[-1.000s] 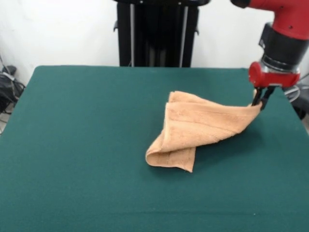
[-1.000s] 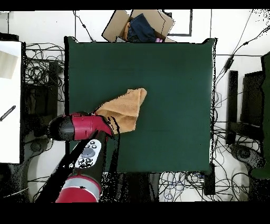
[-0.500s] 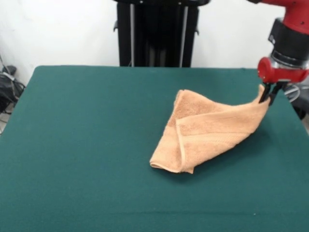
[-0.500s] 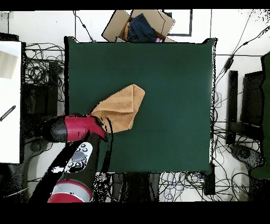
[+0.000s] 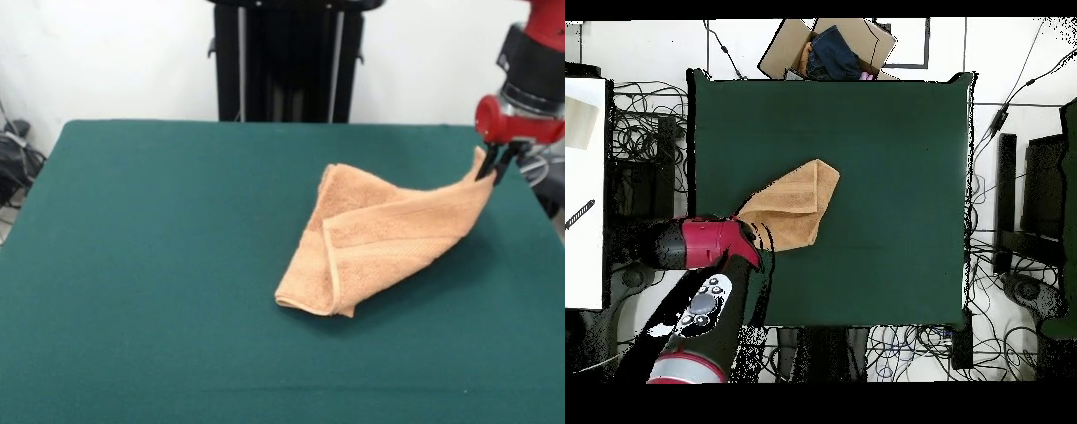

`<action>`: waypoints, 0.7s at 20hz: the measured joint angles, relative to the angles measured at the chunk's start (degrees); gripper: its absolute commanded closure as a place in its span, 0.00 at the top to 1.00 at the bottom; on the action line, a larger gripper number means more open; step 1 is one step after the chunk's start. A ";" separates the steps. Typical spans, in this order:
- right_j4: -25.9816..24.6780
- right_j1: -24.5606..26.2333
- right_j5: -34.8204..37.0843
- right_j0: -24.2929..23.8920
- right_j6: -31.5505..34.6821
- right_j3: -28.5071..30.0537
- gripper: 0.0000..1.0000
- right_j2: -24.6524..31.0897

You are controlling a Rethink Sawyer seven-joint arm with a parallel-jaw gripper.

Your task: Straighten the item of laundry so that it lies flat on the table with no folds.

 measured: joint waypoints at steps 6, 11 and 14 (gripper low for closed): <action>1.16 0.14 1.73 2.22 0.59 -1.37 0.00 -1.67; 1.94 0.60 3.02 3.76 1.16 -2.92 0.00 -3.12; 2.33 1.40 3.30 4.82 2.55 -4.12 0.00 -3.73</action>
